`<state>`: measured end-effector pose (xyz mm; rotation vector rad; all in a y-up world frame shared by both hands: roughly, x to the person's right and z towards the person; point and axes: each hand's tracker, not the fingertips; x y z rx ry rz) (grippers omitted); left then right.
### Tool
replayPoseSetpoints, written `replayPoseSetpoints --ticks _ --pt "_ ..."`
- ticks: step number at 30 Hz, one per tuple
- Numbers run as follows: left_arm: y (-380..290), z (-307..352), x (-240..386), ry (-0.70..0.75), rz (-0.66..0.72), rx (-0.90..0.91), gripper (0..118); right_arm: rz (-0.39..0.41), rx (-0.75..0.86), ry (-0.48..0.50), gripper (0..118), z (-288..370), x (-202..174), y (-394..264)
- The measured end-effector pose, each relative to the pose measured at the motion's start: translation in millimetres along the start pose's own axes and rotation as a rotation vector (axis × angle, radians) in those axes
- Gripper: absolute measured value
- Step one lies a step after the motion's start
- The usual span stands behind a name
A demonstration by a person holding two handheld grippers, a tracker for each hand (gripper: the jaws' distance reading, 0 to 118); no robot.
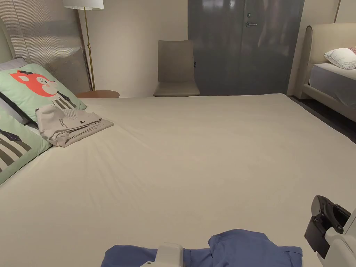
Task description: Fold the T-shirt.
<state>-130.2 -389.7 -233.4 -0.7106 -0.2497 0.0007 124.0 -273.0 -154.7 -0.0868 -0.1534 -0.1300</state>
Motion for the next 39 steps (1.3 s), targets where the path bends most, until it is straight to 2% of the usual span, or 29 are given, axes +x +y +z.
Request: replayPoseSetpoints --ticks 2,5,7,9,12,16,18,20,21,22,24,25,26,27,29,32,34,35,36,37,38,39 --pt "3.0 3.1 1.8 -0.061 0.057 0.002 1 -0.004 0.003 -0.007 1 0.0 1.4 0.2" --pt "4.7 6.5 7.1 -0.237 0.113 -0.012 1 -0.013 0.000 -0.008 1 -0.4 1.4 1.1" --pt "8.1 11.9 7.8 -0.239 0.119 0.002 1 -0.006 0.000 -0.007 1 -0.1 0.4 1.7" --pt "14.4 22.5 -6.9 -0.298 0.194 0.035 1 0.004 0.004 -0.005 1 0.6 -0.4 2.9" --pt "26.8 41.5 -52.8 -0.381 0.334 0.071 1 0.003 0.008 -0.002 1 0.0 -1.2 4.9" --pt "34.7 55.5 -144.9 -0.518 0.583 0.011 1 -0.008 0.005 0.004 1 -1.8 -5.9 4.1" --pt "30.6 60.8 -187.6 -0.582 0.668 -0.021 1 -0.013 -0.003 0.012 1 -2.6 -10.0 2.0" --pt "24.1 59.2 -226.3 -0.594 0.688 -0.033 3 -0.011 -0.013 0.026 1 -3.4 -14.6 0.2" --pt "21.0 59.1 -242.3 -0.570 0.680 -0.056 16 -0.007 -0.015 0.029 1 -3.8 -17.5 -0.6" --pt "16.4 58.1 -255.1 -0.532 0.690 -0.080 35 -0.002 -0.018 0.037 1 -4.2 -20.4 -1.0" --pt "7.1 54.3 -273.4 -0.491 0.733 -0.120 87 0.003 -0.021 0.047 1 -4.5 -25.9 -1.1" --pt "1.6 51.1 -281.2 -0.503 0.753 -0.129 101 0.008 -0.022 0.053 1 -4.8 -29.0 -1.2" --pt "-3.5 48.2 -287.7 -0.540 0.784 -0.127 108 0.013 -0.022 0.058 1 -4.9 -31.3 -1.0" --pt "-8.5 44.3 -294.2 -0.567 0.809 -0.131 109 0.018 -0.022 0.061 1 -4.9 -33.7 -0.7" --pt "-16.7 42.0 -282.2 -0.598 0.873 -0.158 109 0.023 -0.022 0.069 1 -5.3 -37.1 0.6" --pt "-25.5 28.4 -269.8 -0.593 0.881 -0.184 109 0.026 -0.023 0.075 1 -5.8 -41.3 2.1" --pt "-21.4 27.4 -261.5 -0.681 0.894 -0.138 106 0.038 -0.022 0.075 1 -5.8 -42.9 2.9" --pt "-21.4 21.6 -257.6 -0.728 0.920 -0.176 102 0.041 -0.021 0.075 1 -5.8 -43.6 3.1" --pt "-23.0 13.5 -257.0 -0.770 0.943 -0.210 95 0.044 -0.021 0.075 1 -6.1 -44.2 3.5" --pt "-24.4 7.2 -251.6 -0.726 0.925 -0.226 81 0.045 -0.022 0.074 1 -6.4 -44.9 4.0" --pt "-25.5 5.1 -247.1 -0.723 0.913 -0.216 64 0.044 -0.023 0.075 1 -6.4 -45.2 4.2" --pt "-24.8 1.5 -243.9 -0.697 0.893 -0.232 39 0.044 -0.022 0.075 1 -6.2 -45.5 4.3"
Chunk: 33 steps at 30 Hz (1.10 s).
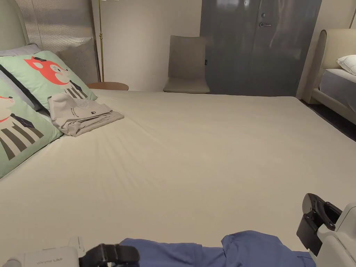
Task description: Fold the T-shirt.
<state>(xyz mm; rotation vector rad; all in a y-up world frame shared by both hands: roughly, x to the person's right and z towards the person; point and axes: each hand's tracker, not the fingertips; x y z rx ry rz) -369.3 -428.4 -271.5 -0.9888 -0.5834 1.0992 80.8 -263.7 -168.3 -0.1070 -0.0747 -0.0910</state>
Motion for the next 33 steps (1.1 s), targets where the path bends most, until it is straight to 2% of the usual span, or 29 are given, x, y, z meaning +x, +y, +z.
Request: replayPoseSetpoints --ticks 1,2,5,9,16,20,26,28,33 --pt "3.7 -2.4 -7.0 0.063 0.016 -0.006 22 0.002 0.000 -0.002 1 0.3 -0.5 0.3" --pt "2.8 -4.5 -8.6 0.088 0.017 0.005 15 0.004 0.000 -0.003 1 0.6 -0.6 0.5" --pt "7.5 2.0 -9.1 0.059 0.020 0.002 14 0.015 -0.002 -0.008 1 0.1 -0.1 1.5" --pt "9.2 27.1 -0.4 0.095 -0.018 -0.002 8 0.011 -0.002 -0.015 1 -1.7 1.7 3.1" --pt "13.2 121.2 -18.2 0.184 0.037 0.188 8 -0.004 -0.006 -0.006 1 -4.7 -0.6 1.0" --pt "8.6 145.2 -7.9 0.183 0.049 0.236 8 -0.013 -0.009 0.015 1 -7.2 -5.7 -1.0" --pt "-8.2 104.7 78.8 0.057 -0.113 0.187 8 -0.011 -0.003 0.041 1 -5.0 -10.7 -1.2" --pt "-14.0 74.9 111.3 0.038 -0.171 0.147 8 -0.013 0.002 0.040 1 -2.1 -8.2 -0.9" --pt "-9.4 -15.3 136.9 0.033 -0.306 0.027 8 -0.034 0.009 0.016 1 5.2 5.2 0.1"
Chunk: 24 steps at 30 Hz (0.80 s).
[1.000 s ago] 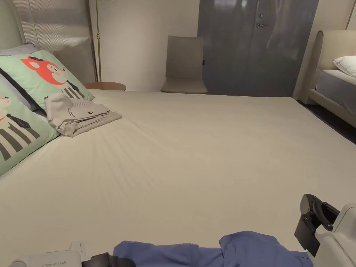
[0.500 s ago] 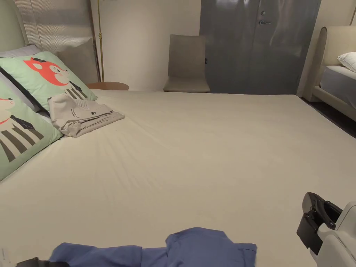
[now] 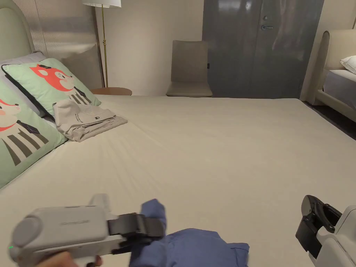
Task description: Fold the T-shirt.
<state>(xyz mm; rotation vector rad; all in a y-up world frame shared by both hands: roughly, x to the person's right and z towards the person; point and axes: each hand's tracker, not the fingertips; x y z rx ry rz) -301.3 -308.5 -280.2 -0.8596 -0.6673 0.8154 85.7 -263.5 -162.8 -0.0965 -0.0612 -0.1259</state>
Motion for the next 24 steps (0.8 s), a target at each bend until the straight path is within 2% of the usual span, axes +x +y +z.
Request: replayPoseSetpoints --ticks 4,7,9,11,12,13,14,15,16,17,18,20,21,22,23,24 --pt "-23.0 -82.8 34.0 0.149 -0.067 -0.108 8 0.008 0.009 -0.023 1 7.2 11.9 1.5" --pt "-39.1 -128.6 34.1 0.206 -0.079 -0.145 8 -0.004 0.017 -0.040 1 12.2 21.7 3.5" --pt "-52.1 -150.9 32.9 0.216 -0.077 -0.157 8 -0.007 0.018 -0.056 1 14.0 27.9 3.9" --pt "-61.2 -164.0 33.5 0.272 -0.143 -0.195 8 -0.009 0.017 -0.066 1 15.7 33.6 3.3" --pt "-65.7 -165.4 39.2 0.296 -0.177 -0.183 12 -0.009 0.017 -0.072 1 16.5 36.0 2.6" --pt "-66.6 -161.3 41.9 0.276 -0.184 -0.164 21 -0.011 0.017 -0.077 1 17.3 38.4 2.3" --pt "-66.1 -156.0 44.5 0.220 -0.180 -0.141 38 -0.014 0.014 -0.080 1 17.2 40.3 1.8" --pt "-64.8 -148.7 49.1 0.152 -0.166 -0.126 69 -0.018 0.011 -0.082 1 16.8 42.0 0.9" --pt "-63.5 -140.6 55.7 0.095 -0.169 -0.110 93 -0.024 0.010 -0.087 1 16.2 42.9 -0.1" --pt "-63.2 -133.1 60.9 0.067 -0.184 -0.080 111 -0.029 0.008 -0.090 1 16.2 43.3 -0.6" --pt "-64.9 -122.1 67.5 0.023 -0.194 -0.024 108 -0.037 0.005 -0.091 1 15.7 43.7 -1.3" --pt "-64.3 -107.5 73.7 0.068 -0.301 0.086 108 -0.048 0.001 -0.089 1 15.4 43.8 -2.4" --pt "-68.3 -104.0 76.2 0.146 -0.352 0.126 103 -0.051 0.000 -0.090 1 15.2 43.9 -3.3" --pt "-73.1 -102.3 76.6 0.227 -0.411 0.152 86 -0.052 0.001 -0.087 1 15.4 43.5 -4.0" --pt "-78.6 -104.9 76.2 0.290 -0.474 0.176 56 -0.054 0.000 -0.084 1 15.5 42.9 -4.5" --pt "-82.8 -111.2 76.9 0.377 -0.540 0.185 4 -0.058 0.000 -0.081 1 15.9 42.1 -4.8"
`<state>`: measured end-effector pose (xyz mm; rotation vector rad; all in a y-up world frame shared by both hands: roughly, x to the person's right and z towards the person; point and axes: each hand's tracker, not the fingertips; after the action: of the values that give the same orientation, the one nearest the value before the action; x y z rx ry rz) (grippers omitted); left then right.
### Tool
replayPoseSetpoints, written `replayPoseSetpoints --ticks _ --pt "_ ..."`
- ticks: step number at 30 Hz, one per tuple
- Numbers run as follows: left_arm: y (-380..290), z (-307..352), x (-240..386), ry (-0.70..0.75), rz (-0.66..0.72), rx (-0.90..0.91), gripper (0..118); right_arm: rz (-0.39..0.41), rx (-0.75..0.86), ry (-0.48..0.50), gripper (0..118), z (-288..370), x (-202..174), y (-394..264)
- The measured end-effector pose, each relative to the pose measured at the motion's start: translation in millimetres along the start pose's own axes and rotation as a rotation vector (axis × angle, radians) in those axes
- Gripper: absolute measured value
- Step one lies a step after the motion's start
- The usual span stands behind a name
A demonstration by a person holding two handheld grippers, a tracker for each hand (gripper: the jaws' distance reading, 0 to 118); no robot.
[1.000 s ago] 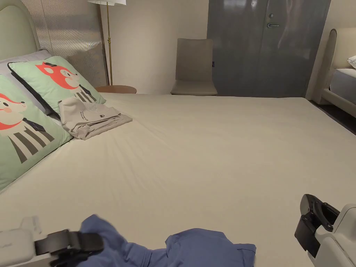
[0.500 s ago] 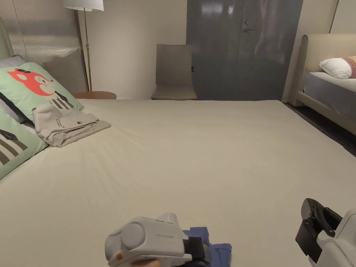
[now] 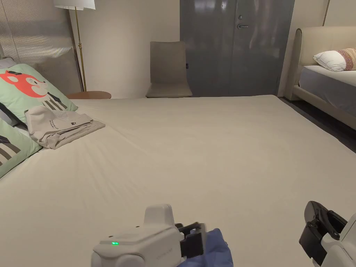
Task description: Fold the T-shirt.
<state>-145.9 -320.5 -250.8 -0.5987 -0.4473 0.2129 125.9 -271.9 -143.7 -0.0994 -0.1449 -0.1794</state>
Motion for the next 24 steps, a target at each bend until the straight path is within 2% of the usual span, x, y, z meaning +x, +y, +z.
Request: replayPoseSetpoints --ticks 2,5,10,18,24 --pt "-18.7 -13.6 12.4 0.152 -0.109 -0.016 2 -0.008 -0.002 0.006 1 0.7 -1.9 -0.5" --pt "-41.6 -34.6 30.6 0.115 -0.175 -0.093 2 0.002 0.004 0.015 1 3.8 -4.1 -0.9" --pt "-67.1 -64.6 77.0 0.141 -0.286 -0.127 1 0.014 0.014 0.006 1 8.8 2.0 2.0" --pt "-74.9 -79.5 112.4 -0.053 -0.280 -0.147 1 0.020 0.021 -0.036 1 14.7 17.4 6.5" --pt "-32.9 -24.7 83.1 -0.083 -0.126 0.082 1 0.033 0.033 -0.028 1 11.9 15.8 14.2"
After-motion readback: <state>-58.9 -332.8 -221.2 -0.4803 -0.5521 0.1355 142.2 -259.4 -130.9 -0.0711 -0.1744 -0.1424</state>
